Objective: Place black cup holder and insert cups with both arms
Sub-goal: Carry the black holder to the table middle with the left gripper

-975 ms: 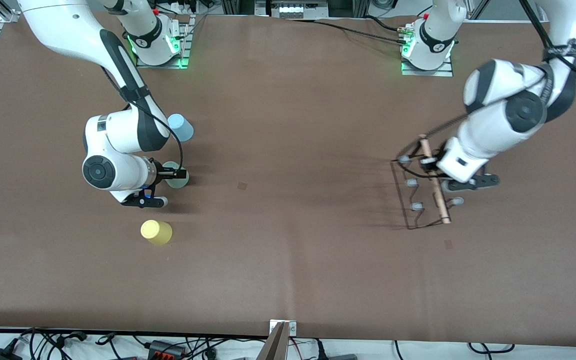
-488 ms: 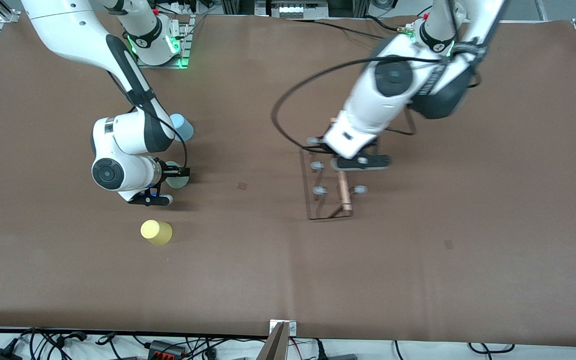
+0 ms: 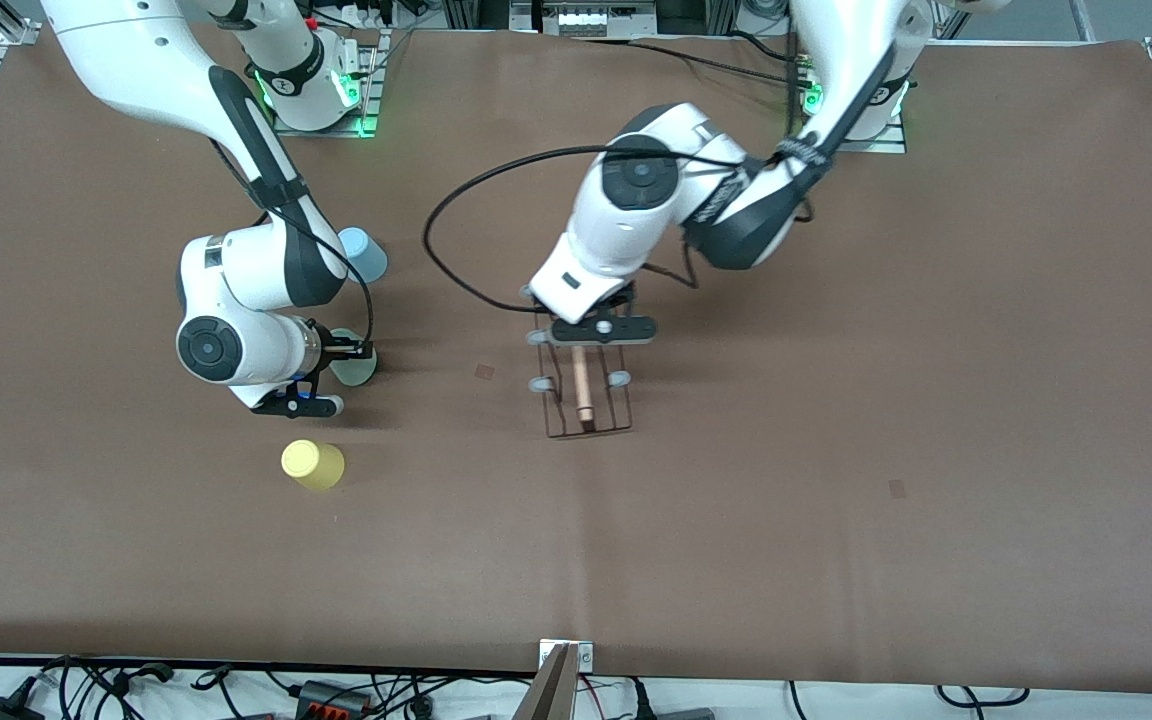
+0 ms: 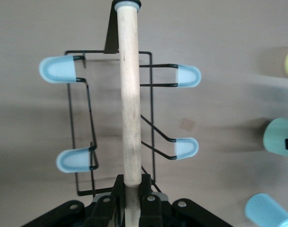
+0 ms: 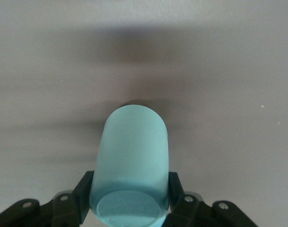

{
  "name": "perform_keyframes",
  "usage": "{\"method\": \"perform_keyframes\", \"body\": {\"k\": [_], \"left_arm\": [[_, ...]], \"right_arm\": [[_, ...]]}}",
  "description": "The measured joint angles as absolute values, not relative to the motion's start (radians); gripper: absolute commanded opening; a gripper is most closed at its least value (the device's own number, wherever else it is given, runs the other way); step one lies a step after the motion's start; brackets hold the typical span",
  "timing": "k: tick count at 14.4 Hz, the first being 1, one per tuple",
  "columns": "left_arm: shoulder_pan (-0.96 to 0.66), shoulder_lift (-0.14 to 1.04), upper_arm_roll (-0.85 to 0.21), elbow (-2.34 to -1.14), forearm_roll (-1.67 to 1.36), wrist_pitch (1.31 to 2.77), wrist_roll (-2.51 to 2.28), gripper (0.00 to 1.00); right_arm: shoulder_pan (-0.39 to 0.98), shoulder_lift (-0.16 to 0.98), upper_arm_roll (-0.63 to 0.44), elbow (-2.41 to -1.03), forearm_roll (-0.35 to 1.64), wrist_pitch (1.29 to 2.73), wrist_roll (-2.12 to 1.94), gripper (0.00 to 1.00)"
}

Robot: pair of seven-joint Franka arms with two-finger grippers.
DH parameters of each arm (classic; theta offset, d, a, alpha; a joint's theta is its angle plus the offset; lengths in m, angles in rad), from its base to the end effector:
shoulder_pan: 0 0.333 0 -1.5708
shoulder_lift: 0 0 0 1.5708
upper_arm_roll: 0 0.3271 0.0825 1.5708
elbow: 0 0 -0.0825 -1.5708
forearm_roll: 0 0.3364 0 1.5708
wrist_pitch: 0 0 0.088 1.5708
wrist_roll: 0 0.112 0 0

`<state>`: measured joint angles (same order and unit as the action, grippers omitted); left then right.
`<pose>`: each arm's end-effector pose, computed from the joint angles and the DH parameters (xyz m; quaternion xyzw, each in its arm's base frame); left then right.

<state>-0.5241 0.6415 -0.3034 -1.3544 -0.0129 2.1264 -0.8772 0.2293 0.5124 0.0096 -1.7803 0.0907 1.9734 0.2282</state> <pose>0.5123 -0.4813 0.3973 0.9906 0.0630 -0.0184 0.1202 0.5698 0.1447 0.2836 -0.9863 0.0191 0.1640 0.0029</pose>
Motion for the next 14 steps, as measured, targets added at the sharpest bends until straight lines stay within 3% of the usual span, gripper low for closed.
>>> {"method": "perform_keyframes", "body": {"k": [4, 10, 13, 14], "left_arm": [[-0.563, 0.703, -0.302, -1.332, 0.051, 2.197, -0.884, 0.01], [-0.587, 0.712, -0.301, -1.330, 0.100, 2.198, -0.891, 0.01], [-0.587, 0.721, -0.299, -1.329, 0.100, 2.199, -0.903, 0.10], [-0.587, 0.722, -0.298, -1.329, 0.100, 2.198, -0.917, 0.18]], "right_arm": [[0.226, 0.488, 0.003, -1.646, 0.091, 1.816, 0.228, 0.26], [0.226, 0.486, 0.002, -1.607, 0.091, 1.788, 0.228, 0.26], [0.226, 0.486, 0.001, -1.607, 0.091, 1.788, 0.228, 0.26], [0.226, 0.486, 0.001, -1.607, 0.091, 1.788, 0.228, 0.26]]}}
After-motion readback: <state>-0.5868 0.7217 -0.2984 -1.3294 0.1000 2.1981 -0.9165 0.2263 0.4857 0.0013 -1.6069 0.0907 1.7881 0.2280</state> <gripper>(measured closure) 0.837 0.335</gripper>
